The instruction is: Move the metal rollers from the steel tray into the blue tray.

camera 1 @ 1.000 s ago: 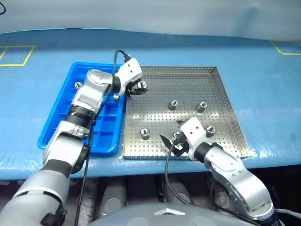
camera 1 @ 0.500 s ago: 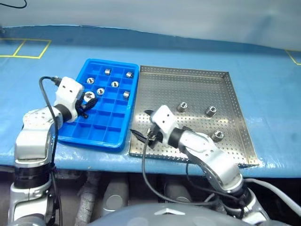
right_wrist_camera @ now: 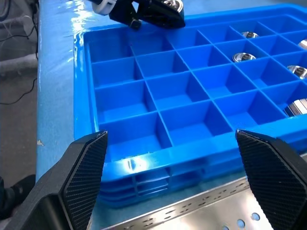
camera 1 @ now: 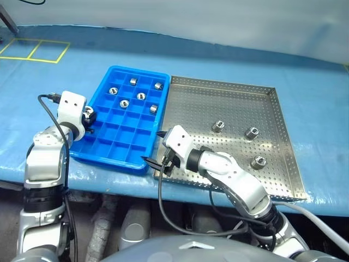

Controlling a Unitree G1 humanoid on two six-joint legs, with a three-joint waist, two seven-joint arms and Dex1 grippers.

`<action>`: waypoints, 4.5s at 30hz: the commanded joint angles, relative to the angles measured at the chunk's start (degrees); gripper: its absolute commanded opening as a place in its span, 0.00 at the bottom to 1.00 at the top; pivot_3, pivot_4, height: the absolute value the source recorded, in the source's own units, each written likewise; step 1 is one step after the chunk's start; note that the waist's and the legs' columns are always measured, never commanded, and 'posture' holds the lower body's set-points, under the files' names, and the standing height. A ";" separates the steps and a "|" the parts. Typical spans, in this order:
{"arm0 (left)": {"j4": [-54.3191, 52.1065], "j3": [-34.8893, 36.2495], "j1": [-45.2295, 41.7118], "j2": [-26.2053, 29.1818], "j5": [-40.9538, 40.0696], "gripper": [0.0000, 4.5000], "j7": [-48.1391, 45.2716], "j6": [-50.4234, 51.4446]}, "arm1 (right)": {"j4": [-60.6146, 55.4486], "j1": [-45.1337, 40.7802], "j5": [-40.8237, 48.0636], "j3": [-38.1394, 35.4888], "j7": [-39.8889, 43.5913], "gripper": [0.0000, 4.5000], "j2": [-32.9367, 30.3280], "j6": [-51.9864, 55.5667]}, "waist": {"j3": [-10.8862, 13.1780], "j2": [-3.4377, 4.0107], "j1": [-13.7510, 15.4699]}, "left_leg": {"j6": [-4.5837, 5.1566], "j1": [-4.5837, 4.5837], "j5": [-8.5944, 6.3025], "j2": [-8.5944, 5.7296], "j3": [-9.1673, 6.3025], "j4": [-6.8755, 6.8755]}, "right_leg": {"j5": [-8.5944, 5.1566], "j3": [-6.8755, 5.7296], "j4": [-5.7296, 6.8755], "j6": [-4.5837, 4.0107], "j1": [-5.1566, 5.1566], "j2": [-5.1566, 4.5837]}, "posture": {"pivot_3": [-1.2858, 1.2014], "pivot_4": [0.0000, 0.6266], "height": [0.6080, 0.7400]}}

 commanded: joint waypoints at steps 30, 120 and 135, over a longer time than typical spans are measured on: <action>-7.62 -16.38 -5.65 1.28 -14.80 0.98 -31.20 -17.03 | -10.02 7.14 1.05 -6.48 -2.24 1.00 -4.60 1.45 | -0.03 -0.02 -3.01 | 0.00 -0.06 0.00 -0.10 0.06 -0.04 | 0.11 0.05 -0.11 -0.15 -0.01 -0.12 | 0.54 0.24 1.00; -32.01 12.15 21.89 -0.23 -9.88 0.38 -5.95 7.54 | 4.71 -5.77 1.42 4.68 7.94 1.00 3.61 -5.69 | -0.06 -0.08 3.09 | -0.08 0.06 0.03 0.06 0.00 -0.26 | -0.24 -0.04 -0.07 -0.42 -0.08 -0.02 | 0.64 0.24 1.00; -32.08 8.44 22.62 6.25 -9.26 0.38 -3.85 15.73 | 3.38 -3.88 0.91 3.69 6.35 1.00 3.27 -5.10 | -0.06 -0.08 1.00 | -0.08 0.08 0.04 0.07 -0.03 -0.44 | -0.20 -0.07 -0.07 -0.35 -0.13 0.00 | 0.62 0.24 1.00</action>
